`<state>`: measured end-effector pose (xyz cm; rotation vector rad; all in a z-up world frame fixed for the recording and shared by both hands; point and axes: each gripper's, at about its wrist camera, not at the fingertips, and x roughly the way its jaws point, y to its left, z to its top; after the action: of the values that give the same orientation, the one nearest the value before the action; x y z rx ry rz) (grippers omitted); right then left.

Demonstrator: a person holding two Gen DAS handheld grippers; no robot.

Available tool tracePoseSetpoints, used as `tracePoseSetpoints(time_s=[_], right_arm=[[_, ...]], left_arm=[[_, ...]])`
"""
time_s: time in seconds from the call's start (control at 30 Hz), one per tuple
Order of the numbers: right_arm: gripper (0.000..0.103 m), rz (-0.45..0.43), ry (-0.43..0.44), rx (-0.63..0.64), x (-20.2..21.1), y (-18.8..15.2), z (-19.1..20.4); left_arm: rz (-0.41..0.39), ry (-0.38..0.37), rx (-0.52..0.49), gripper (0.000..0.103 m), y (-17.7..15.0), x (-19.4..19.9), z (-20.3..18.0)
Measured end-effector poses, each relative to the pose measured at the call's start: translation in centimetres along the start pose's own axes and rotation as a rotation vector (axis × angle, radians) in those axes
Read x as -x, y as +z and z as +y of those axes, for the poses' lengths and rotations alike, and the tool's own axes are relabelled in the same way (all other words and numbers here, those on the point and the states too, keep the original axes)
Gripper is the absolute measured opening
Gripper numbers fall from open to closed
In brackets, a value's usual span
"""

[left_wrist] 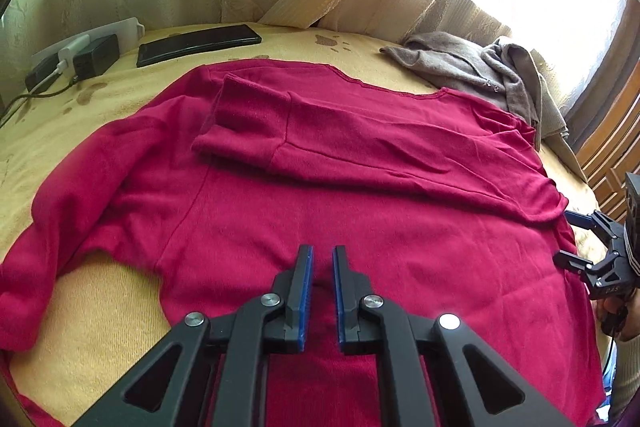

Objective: Fold clothes

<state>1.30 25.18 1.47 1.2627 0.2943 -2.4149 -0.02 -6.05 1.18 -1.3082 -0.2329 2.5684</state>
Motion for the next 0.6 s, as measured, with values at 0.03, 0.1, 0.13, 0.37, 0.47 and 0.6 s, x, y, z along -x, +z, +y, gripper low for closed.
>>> tracePoseSetpoints(time_s=[0.03, 0.1, 0.13, 0.37, 0.47, 0.6], right_arm=[[0.102, -0.001, 0.005, 0.006, 0.1, -0.2, -0.1], [0.102, -0.003, 0.015, 0.020, 0.4, -0.6, -0.3], [0.102, -0.004, 0.020, 0.026, 0.6, -0.8, -0.4], [0.102, -0.010, 0.009, 0.016, 0.9, -0.9, -0.7], [0.102, -0.012, 0.008, 0.016, 0.9, -0.9, -0.7], [0.103, -0.013, 0.004, 0.013, 0.9, -0.9, -0.6]], left_arm=[[-0.009, -0.016, 0.029, 0.016, -0.4, 0.3, 0.2], [-0.038, -0.070, 0.128, 0.018, -1.5, 0.8, 1.1], [-0.054, -0.097, 0.172, 0.018, -2.1, 1.0, 1.5], [-0.089, -0.176, 0.301, 0.018, -4.5, 2.8, 2.7], [-0.089, -0.198, 0.331, 0.018, -5.7, 3.2, 2.8], [-0.093, -0.222, 0.356, 0.019, -7.8, 4.5, 2.8]])
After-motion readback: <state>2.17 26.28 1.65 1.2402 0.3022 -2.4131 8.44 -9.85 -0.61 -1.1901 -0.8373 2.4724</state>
